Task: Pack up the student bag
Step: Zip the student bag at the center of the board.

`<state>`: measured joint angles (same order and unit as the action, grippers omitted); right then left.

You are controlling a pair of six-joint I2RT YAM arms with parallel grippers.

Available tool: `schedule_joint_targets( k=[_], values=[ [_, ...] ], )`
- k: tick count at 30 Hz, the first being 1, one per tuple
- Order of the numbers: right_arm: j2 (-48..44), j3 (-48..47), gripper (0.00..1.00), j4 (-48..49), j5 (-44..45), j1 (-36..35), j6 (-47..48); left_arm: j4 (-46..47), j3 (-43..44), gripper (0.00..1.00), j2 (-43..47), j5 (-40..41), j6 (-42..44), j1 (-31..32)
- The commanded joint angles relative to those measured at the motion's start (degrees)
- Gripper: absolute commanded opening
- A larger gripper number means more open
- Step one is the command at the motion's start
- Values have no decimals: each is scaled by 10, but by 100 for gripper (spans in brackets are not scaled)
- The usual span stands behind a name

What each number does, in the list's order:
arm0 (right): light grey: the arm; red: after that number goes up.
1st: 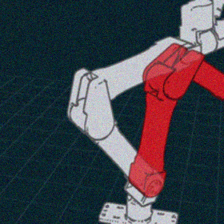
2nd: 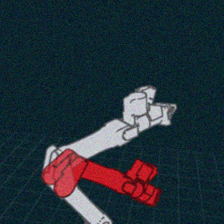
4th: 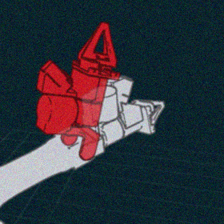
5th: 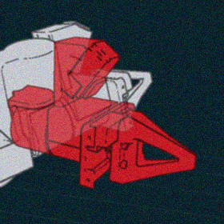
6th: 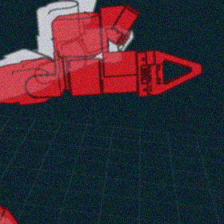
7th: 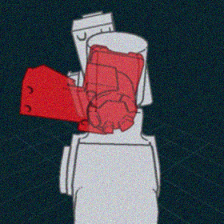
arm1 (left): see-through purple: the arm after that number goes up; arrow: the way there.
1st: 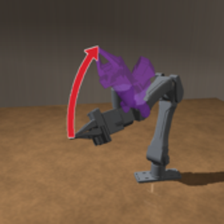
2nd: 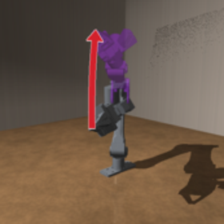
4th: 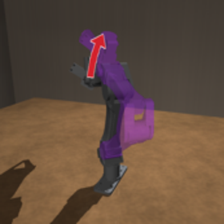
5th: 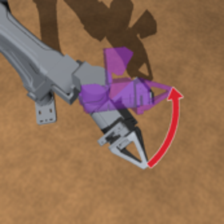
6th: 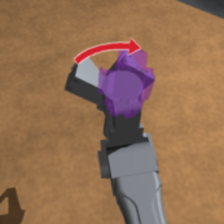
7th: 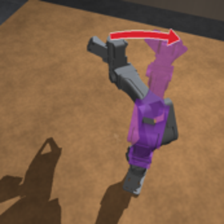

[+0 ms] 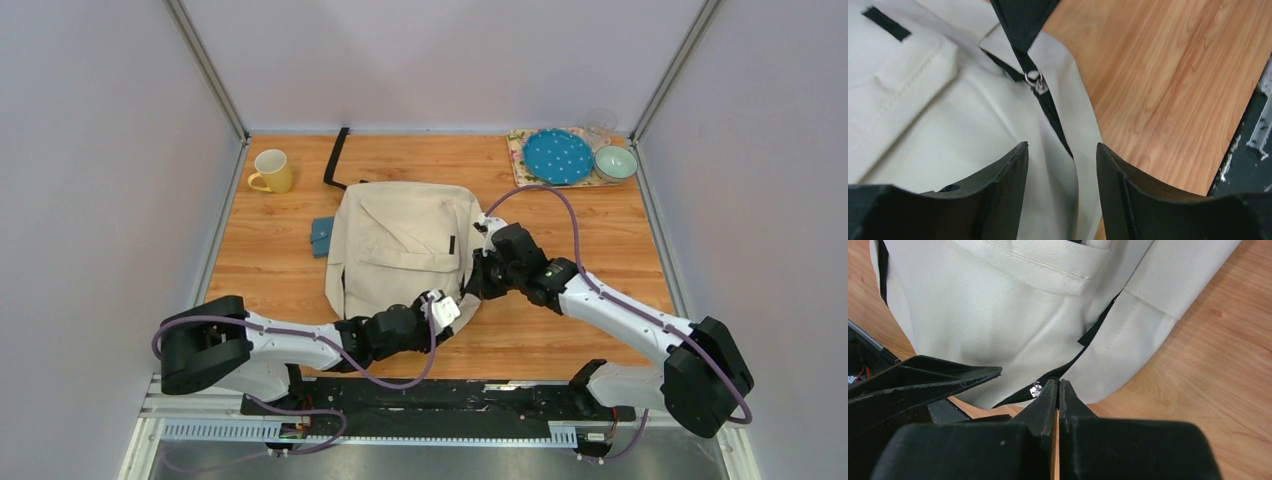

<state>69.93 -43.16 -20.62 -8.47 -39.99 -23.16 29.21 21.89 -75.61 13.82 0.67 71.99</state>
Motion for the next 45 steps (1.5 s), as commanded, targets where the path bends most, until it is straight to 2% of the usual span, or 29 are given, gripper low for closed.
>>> schedule_joint_targets(
  k=[1,5,8,9,10,12,14,17,21,25,30,35,41,45],
  values=[
    [-24,1,0,18,6,-2,9,34,50,60,-28,22,27,3],
    [-25,2,0,15,-1,-1,13,49,68,61,-53,18,34,3],
    [-27,4,0,16,-2,-2,14,41,74,52,-71,3,27,3],
    [-27,5,0,16,-2,-2,14,38,73,37,-76,0,24,3],
    [-27,6,0,15,-1,-2,13,37,72,28,-78,1,14,3],
    [-26,6,0,15,3,-2,14,41,61,11,-75,8,2,3],
    [-22,6,0,16,4,-2,13,52,44,0,-71,9,-3,3],
    [-10,3,0,18,15,-2,10,62,20,0,-52,-9,-20,3],
    [36,-21,0,0,34,-2,13,64,-12,0,-24,-75,-39,3],
    [91,-37,0,-21,37,-7,20,51,-47,0,-9,-104,-74,3],
    [93,-27,0,-13,49,-12,14,36,-86,0,-8,-134,-80,3],
    [104,-37,0,0,106,-12,2,13,-91,0,-33,-167,-79,6],
    [99,-54,0,26,155,-12,-13,4,-111,0,-44,-159,-74,22],
    [60,-47,0,52,140,-13,-21,8,-118,0,-50,-151,-74,36]
  ],
)
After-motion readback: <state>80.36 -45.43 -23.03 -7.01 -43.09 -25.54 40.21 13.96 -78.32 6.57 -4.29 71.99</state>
